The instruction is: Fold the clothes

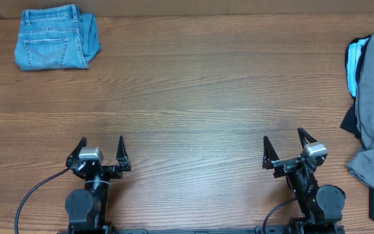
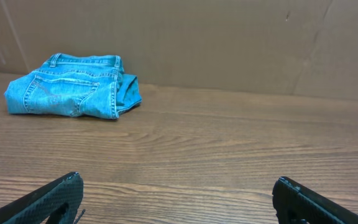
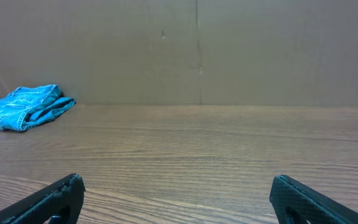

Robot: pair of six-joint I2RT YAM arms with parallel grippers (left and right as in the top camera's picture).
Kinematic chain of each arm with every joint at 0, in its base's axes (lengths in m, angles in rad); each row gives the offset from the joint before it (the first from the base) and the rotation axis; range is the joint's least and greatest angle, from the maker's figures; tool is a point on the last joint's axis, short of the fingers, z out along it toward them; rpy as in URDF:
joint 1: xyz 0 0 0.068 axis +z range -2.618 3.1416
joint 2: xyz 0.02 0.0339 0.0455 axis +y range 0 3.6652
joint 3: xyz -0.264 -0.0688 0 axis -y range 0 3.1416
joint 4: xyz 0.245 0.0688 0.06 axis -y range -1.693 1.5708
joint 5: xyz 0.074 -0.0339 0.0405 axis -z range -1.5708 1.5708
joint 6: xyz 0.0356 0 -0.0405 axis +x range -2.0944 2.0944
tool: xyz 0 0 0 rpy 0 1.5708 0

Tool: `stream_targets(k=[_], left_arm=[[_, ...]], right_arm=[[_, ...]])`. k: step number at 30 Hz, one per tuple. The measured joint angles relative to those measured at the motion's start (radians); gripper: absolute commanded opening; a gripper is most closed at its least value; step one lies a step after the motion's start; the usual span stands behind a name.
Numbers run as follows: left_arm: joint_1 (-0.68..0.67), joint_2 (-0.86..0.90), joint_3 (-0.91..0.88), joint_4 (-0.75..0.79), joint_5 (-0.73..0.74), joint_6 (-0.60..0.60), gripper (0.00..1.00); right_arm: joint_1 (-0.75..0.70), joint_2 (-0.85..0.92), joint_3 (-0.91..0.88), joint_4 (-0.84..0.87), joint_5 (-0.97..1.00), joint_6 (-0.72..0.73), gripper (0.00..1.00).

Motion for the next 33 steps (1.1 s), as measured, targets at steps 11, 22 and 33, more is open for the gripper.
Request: stream_targets(k=[11,22,33], left_arm=[[0.0,0.0,0.0,0.0,0.0,0.0,1.0],[0.0,0.0,0.0,0.0,0.0,0.0,1.0],[0.0,0.0,0.0,0.0,0.0,0.0,1.0]], right_arm=[[0.0,0.0,0.0,0.0,0.0,0.0,1.0],[0.0,0.0,0.0,0.0,0.0,0.0,1.0],[0.0,0.0,0.0,0.013,-0.001,0.0,1.0]])
